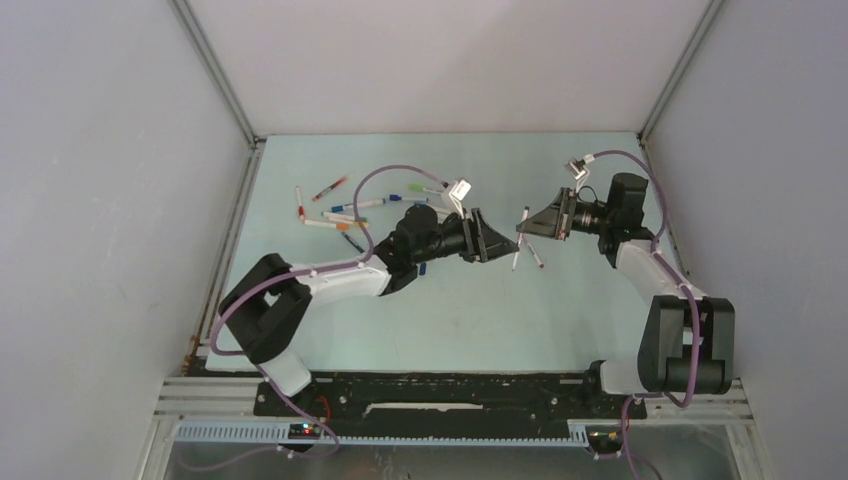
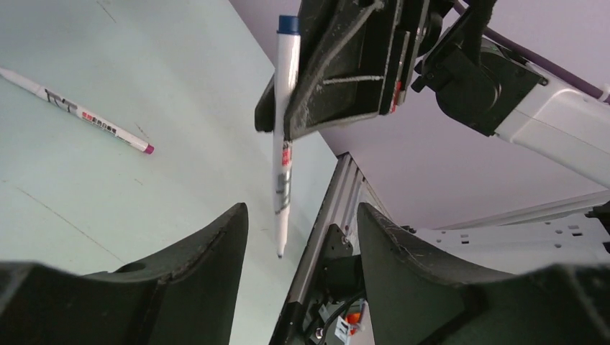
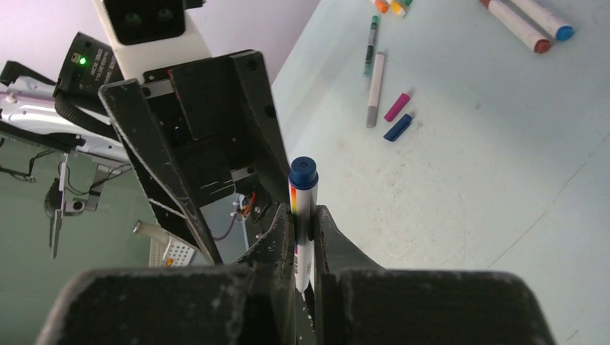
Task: Open the pen caps
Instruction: Place the pen at the center of the board.
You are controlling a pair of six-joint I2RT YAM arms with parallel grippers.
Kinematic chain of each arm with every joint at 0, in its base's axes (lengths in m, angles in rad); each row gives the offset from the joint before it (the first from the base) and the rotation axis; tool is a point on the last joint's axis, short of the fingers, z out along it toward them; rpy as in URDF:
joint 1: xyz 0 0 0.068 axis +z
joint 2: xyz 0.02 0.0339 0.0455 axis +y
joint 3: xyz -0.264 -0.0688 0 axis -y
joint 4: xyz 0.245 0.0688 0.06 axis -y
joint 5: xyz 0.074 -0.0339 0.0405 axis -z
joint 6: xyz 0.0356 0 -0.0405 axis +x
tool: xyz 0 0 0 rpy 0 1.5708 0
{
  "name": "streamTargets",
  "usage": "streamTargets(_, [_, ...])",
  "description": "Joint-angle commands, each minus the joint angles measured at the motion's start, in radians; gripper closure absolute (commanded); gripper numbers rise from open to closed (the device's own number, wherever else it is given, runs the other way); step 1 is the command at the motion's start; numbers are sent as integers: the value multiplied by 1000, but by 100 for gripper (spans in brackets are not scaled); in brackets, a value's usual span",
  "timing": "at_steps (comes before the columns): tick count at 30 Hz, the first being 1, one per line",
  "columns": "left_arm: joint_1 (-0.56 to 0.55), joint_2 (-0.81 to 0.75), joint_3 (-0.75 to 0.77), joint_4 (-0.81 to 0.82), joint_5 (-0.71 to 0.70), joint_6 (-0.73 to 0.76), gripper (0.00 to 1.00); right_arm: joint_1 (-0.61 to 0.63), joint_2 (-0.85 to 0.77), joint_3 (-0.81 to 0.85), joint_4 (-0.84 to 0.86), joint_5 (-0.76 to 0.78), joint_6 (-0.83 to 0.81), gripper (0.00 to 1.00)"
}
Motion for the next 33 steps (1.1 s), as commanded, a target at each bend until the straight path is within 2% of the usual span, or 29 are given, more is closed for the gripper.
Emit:
streamTargets(1, [-10, 47, 86, 59, 33, -47, 41, 28, 4, 5, 50, -30, 23, 100])
streamTargets(13, [-27, 110, 104, 47, 57, -76, 68, 52, 12, 5, 54, -31, 24, 100])
streamTargets(15, [-26, 113, 97, 60, 69, -86, 76, 54, 13, 5, 53, -32, 21, 100])
streamTargets(18, [-26, 116, 85, 82, 77, -101, 97, 57, 13, 5, 47, -32, 7, 100])
streamTargets(19, [-25, 115, 81, 85, 77, -104, 100, 57, 12, 5, 44, -33, 0, 100])
streamTargets(20, [-24, 111, 71, 89, 76, -109, 100, 56, 11, 5, 41, -37, -13, 97])
streamTargets(21, [-22, 107, 61, 94, 75, -115, 100, 54, 8, 6, 41, -48, -23, 89])
streamTargets(24, [-11, 81, 15, 121, 79, -142, 100, 34, -8, 7, 45, -94, -58, 56])
streamTargets(27, [11, 50, -44, 146, 102, -180, 100, -10, -43, 8, 6, -139, -146, 36])
streamTargets(29, [26, 34, -82, 159, 129, -211, 100, -36, -69, 33, -120, -140, -293, 29])
streamTargets(33, [61, 2, -144, 155, 207, -258, 100, -42, -115, 155, -626, -14, -807, 20])
